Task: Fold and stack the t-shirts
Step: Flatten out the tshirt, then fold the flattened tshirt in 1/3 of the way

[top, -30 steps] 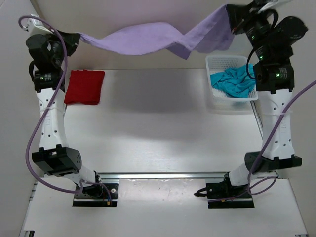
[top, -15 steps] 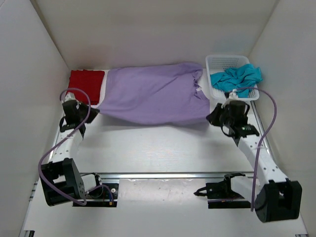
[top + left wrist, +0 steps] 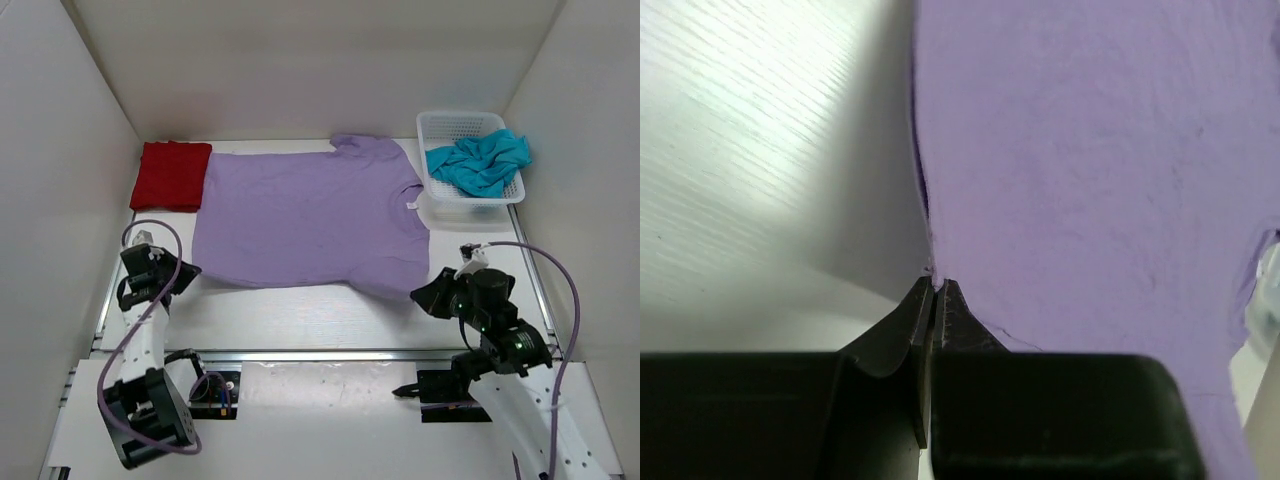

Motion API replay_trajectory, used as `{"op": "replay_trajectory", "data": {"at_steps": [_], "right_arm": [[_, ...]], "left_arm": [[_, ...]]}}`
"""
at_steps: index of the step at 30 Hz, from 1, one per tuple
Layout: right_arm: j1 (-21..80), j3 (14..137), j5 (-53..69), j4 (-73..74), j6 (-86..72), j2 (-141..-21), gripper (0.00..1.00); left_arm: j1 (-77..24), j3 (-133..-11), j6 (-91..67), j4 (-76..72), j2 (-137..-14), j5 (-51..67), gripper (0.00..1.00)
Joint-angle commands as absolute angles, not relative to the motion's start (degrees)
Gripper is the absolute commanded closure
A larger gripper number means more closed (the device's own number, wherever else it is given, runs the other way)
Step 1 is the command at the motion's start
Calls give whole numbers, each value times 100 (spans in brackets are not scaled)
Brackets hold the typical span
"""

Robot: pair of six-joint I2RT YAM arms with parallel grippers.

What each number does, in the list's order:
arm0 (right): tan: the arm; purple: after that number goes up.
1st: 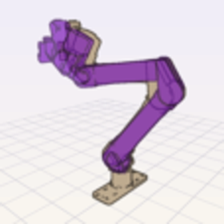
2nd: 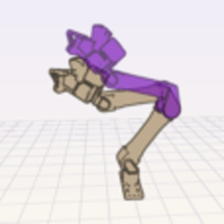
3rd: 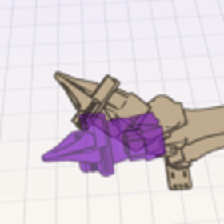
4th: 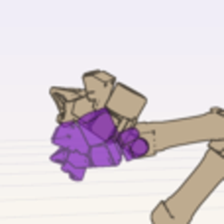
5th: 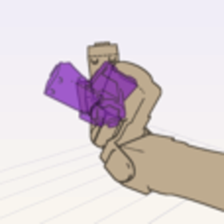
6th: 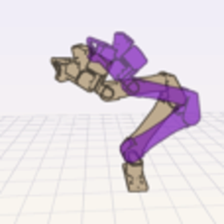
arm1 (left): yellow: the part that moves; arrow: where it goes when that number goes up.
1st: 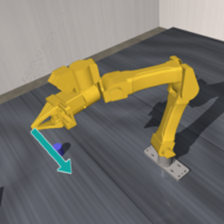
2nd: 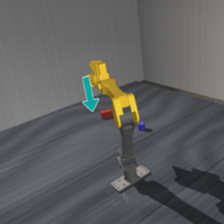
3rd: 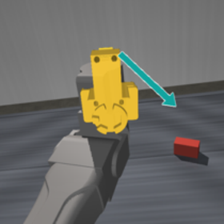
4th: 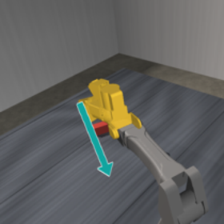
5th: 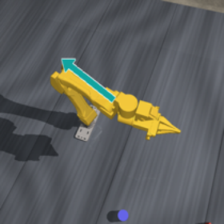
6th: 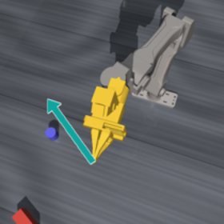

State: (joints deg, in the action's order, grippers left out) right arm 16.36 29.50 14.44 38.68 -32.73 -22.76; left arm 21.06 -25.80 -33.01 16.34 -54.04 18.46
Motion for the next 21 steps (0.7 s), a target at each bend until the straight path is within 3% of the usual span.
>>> {"op": "replay_trajectory", "data": {"at_steps": [1, 5, 9, 12, 15, 21], "right_arm": [[2274, 3164, 924, 4509, -4068, -1891, 100], [3153, 3409, 2, 4369, -4281, -2265, 100], [3288, 3612, -712, 3903, -3790, -3127, 100], [2104, 3691, 356, 3052, -3007, -3962, 100], [216, 3656, 1982, 2129, -2567, -4822, 100], [184, 4552, 1415, 1592, -2390, -6255, 100]], "left_arm": [[1881, -2601, -2830, 2214, -4757, 1776, 100], [1785, -2864, -2953, 2426, -4649, 1784, 100], [1872, -2830, -3251, 2014, -4965, 1774, 100], [2012, -2654, -3690, 1268, -5448, 1907, 100], [1820, -2610, -4147, 723, -5835, 1784, 100], [1644, -3136, -4552, 299, -6424, 1407, 100]]}}
